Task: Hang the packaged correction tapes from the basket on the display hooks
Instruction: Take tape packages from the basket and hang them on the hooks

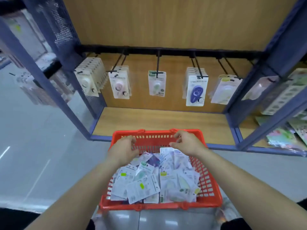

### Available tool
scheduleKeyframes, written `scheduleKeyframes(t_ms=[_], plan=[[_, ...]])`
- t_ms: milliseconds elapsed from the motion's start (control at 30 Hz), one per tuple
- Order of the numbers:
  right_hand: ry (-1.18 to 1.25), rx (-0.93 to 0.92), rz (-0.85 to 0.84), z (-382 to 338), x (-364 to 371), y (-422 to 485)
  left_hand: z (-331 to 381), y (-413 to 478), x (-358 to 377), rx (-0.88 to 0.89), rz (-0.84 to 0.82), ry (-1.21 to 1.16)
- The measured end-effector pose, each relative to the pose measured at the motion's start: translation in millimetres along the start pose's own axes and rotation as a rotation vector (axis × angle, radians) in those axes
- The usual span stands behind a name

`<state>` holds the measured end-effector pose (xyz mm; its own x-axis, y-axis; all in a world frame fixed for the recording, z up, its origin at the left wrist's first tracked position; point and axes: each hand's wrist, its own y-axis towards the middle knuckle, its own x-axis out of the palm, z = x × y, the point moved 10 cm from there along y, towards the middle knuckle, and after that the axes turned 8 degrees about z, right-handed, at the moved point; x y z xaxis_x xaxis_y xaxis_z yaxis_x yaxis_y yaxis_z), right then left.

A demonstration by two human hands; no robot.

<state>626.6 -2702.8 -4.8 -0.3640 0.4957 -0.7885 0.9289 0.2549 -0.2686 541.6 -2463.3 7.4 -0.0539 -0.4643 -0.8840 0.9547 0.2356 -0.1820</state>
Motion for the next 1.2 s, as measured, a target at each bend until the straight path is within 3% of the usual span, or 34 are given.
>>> scheduleKeyframes(t_ms=[333, 500, 600, 800, 1067, 1200], plan=[[0.122, 0.195, -0.26, 131.6, 121.7, 9.6, -12.7, 9.6, 160.0, -0.03, -0.317, -0.021], [0.164, 0.103, -0.419, 138.5, 142.3, -2.3, 1.0, -4.4, 202.1, 0.059, -0.473, -0.015], [0.131, 0.046, -0.515, 144.2, 149.5, -8.9, 0.4, -5.1, 214.4, 0.086, -0.477, 0.006], [0.0, -0.049, -0.332, 144.2, 154.8, -10.0, 11.3, 3.4, 223.9, 0.15, -0.399, -0.023], [0.169, -0.024, -0.252, 141.0, 145.9, 2.1, 12.3, 12.2, 224.8, 0.132, -0.404, -0.011], [0.257, 0.017, -0.143, 140.1, 129.9, 10.3, 12.5, 17.4, 221.3, 0.084, -0.354, -0.111]])
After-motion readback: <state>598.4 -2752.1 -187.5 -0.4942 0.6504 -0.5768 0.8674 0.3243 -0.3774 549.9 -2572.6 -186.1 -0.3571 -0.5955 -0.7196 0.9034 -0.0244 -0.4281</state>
